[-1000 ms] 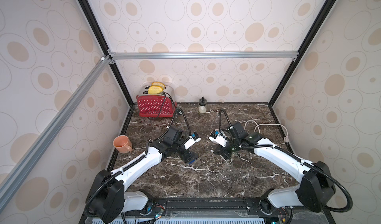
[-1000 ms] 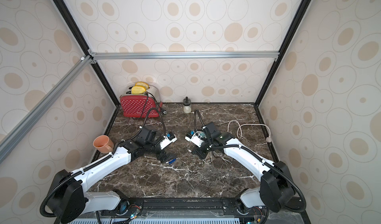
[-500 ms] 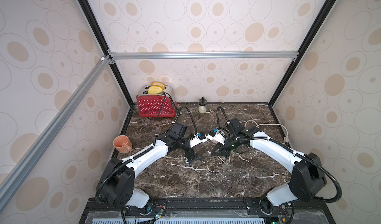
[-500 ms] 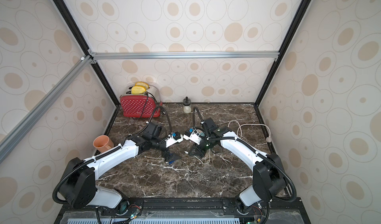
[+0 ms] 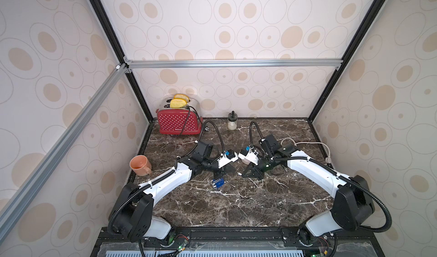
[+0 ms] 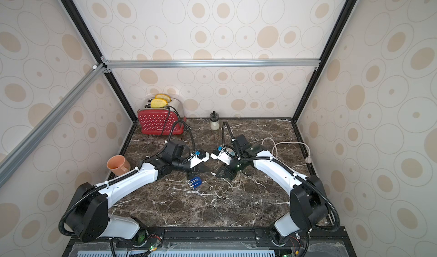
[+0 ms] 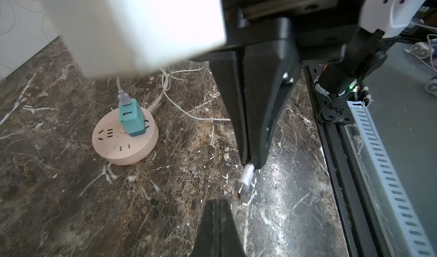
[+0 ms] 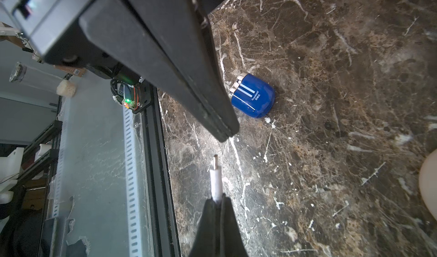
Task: Charge the electric shaver
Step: Adjust the charging cable at the center of the board.
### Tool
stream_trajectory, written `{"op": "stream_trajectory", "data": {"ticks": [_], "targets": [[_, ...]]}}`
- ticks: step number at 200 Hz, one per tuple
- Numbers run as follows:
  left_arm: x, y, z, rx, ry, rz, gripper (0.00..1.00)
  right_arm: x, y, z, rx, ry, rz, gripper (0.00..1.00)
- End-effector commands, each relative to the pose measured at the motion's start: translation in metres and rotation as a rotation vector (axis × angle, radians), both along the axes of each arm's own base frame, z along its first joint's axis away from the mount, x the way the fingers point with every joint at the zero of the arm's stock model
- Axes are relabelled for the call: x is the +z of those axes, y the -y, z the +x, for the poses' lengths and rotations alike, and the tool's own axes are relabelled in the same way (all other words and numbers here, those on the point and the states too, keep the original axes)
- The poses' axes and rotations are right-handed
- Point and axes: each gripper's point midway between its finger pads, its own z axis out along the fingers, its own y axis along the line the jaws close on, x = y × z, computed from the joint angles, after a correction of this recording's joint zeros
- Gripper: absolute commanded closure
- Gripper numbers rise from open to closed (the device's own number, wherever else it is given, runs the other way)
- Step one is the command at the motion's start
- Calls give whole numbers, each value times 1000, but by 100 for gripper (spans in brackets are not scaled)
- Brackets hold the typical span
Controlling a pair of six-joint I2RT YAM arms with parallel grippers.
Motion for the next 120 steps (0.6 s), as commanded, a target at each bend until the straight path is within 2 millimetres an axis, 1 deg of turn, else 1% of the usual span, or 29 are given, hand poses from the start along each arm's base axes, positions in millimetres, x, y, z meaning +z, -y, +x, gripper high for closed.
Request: {"op": "stream_trajectory", "data": {"ticks": [1,29,46,75,88,120], "targets": [[14,4,-12,-76,-8,-34,99,8,-5,3,12,-5,46,100],[13,6,-14,-116,-22,-31,94,10,-8,5,25,-17,53,100],[15,9,-16,-145,-32,-37,83,11,-10,5,31,-23,58,100],[14,11,-17,-178,-38,-35,75,11,-11,6,35,-28,65,100],[14,12,-18,-196,-42,-39,66,10,-12,6,34,-30,66,100],[8,10,-21,-223,-43,-7,60,10,-12,5,43,-33,72,100]]}}
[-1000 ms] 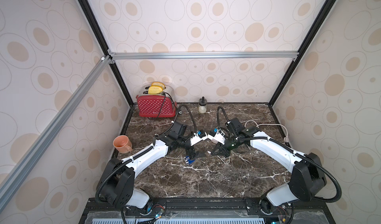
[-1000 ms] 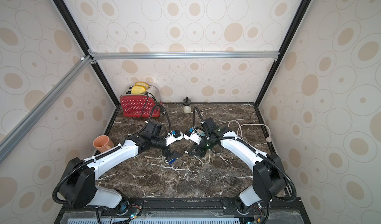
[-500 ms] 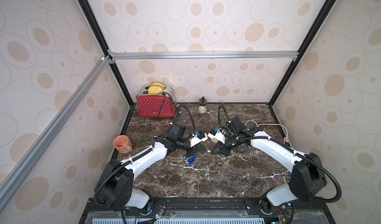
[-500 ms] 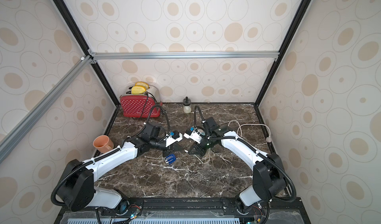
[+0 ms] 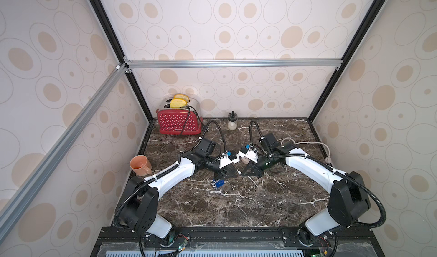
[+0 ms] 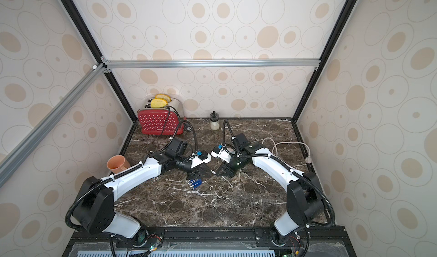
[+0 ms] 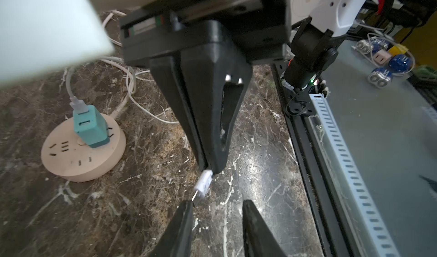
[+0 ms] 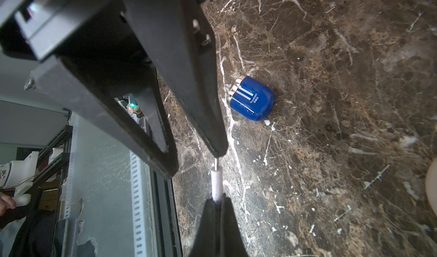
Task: Charge the electric shaver
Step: Adjust the charging cable at the center of the board.
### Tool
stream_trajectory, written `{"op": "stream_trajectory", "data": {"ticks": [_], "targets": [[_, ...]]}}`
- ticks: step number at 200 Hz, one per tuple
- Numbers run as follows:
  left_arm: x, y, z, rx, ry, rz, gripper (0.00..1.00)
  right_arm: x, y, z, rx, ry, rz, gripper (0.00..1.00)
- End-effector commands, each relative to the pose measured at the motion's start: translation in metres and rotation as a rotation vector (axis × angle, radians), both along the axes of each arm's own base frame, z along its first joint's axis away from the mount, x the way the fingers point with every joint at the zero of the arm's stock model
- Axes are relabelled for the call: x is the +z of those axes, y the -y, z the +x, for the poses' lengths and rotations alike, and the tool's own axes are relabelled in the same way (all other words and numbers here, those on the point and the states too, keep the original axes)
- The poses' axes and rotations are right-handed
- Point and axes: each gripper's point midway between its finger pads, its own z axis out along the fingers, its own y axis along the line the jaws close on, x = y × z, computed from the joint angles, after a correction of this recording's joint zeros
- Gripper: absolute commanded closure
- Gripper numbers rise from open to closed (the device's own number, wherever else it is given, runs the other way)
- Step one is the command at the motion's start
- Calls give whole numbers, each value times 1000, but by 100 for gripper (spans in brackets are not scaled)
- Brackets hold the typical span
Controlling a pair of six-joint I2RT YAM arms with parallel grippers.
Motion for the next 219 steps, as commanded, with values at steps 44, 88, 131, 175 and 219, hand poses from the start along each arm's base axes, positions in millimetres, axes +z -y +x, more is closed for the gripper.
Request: {"op": "stream_trajectory", "data": {"ticks": [44,88,131,175,219], "targets": [[1,-7,1,-57,68,53,59,13,-7,-5,62,5,62,100],[2,-12,8,-33,85,65,57,12,-4,-11,100,3,59,100],[5,-12,13,-16,98,58,55,8,-3,-15,114,-20,53,100],[13,-3,16,-15,82,-5,54,9,-8,-10,106,-16,73,100],[12,1,14,-29,53,-22,59,9,-13,-6,102,-18,89,100]]}}
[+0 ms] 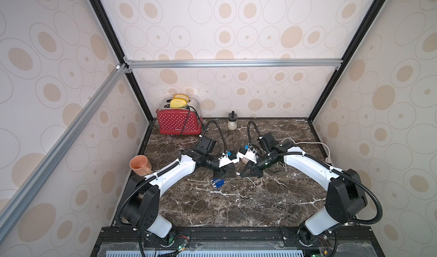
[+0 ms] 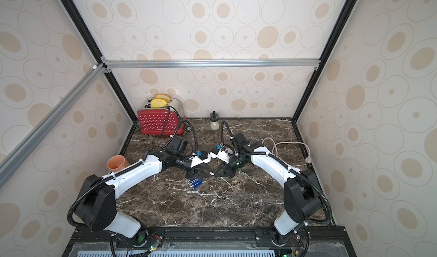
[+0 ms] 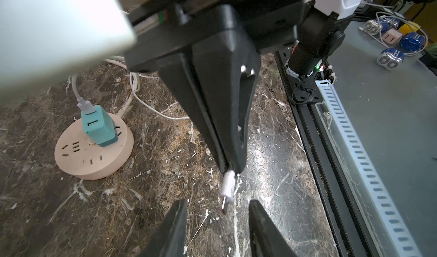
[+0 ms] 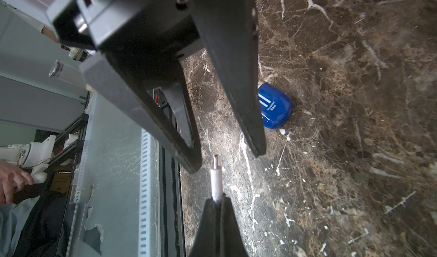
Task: Charge the electric shaver
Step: Adjust the charging cable at the center of the board.
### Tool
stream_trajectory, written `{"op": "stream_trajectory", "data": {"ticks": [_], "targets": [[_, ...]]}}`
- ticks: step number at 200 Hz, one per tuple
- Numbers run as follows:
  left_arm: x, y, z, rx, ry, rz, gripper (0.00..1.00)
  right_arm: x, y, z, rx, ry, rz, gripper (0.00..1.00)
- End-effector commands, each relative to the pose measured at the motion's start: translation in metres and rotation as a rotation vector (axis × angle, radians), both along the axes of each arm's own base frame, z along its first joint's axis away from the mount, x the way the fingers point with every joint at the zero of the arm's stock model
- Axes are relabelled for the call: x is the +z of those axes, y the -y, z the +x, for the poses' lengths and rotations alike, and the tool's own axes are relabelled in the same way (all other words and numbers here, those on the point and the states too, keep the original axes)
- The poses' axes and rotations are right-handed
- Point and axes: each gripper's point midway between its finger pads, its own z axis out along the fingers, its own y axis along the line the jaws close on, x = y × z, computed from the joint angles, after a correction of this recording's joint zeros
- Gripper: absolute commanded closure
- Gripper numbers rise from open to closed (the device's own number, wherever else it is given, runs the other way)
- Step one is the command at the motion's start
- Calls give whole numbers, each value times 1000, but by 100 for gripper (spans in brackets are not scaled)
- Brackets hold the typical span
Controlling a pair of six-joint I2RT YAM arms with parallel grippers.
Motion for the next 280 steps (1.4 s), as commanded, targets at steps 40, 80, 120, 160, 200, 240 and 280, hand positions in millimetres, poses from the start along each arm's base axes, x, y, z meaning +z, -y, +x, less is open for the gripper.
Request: {"op": "stream_trajectory", "data": {"ticks": [40,80,120,160,200,240,280], "targets": [[14,10,2,-29,-16,-59,68,4,-9,3,14,-11,45,100],[18,13,1,-38,-36,-76,76,2,-9,3,10,-14,43,100],[18,13,-2,-51,-62,-78,97,2,-8,4,8,-8,45,100],[20,8,-10,-67,-102,-41,100,3,-4,10,-33,57,29,82],[24,6,-7,-31,-190,-14,100,10,14,25,-143,467,21,46],[26,8,-4,5,-313,28,100,41,24,19,-193,1006,118,31],[34,12,-4,33,-417,25,100,49,27,22,-196,1199,74,36]]}}
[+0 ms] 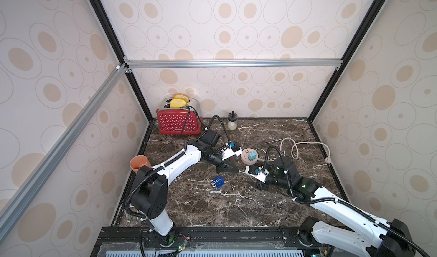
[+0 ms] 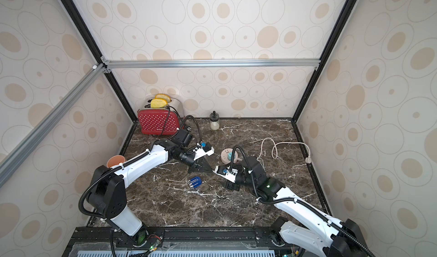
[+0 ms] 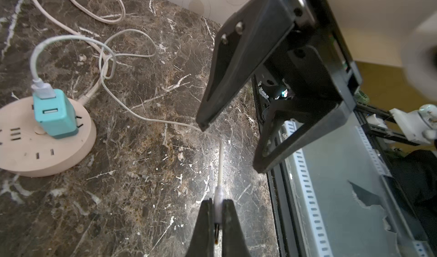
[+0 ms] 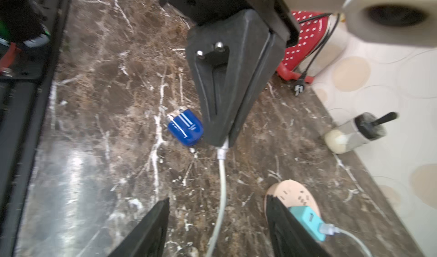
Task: Charge the electric shaver
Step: Adjust the charging cable at the center of the board.
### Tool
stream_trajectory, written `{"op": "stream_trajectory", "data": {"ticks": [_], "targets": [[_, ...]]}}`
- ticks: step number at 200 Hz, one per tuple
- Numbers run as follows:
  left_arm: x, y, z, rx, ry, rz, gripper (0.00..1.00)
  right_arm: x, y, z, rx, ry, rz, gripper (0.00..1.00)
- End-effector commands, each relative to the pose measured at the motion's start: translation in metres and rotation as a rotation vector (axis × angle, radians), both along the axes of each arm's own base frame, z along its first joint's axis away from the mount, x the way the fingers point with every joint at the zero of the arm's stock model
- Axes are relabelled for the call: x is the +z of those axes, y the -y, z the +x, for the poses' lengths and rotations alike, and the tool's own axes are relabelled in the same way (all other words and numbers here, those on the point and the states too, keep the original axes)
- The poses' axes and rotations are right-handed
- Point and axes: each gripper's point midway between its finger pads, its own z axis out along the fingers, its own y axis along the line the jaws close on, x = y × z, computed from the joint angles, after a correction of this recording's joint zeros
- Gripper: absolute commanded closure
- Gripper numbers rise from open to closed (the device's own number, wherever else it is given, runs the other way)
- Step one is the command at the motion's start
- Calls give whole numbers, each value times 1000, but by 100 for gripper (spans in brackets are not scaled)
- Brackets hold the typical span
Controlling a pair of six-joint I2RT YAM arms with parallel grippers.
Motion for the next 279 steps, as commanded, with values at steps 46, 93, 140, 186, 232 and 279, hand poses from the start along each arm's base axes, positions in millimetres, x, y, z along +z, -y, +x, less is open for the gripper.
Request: {"op": "stream_trajectory", "data": {"ticks": [46,93,140,186,232,279], "targets": [[16,1,-3,60,-208,46,100,23,-22,18,11,228,-12,55],[18,2,-5,64,-246,36,100,20,-30,21,11,187,0,60],[20,6,-4,57,-279,15,100,20,-34,21,10,149,17,68],[19,7,-4,55,-297,17,100,18,-37,20,14,124,30,83],[20,7,-6,45,-310,11,100,15,-39,23,4,112,29,78],[17,6,-8,39,-318,28,100,21,-40,23,8,115,41,90]]}}
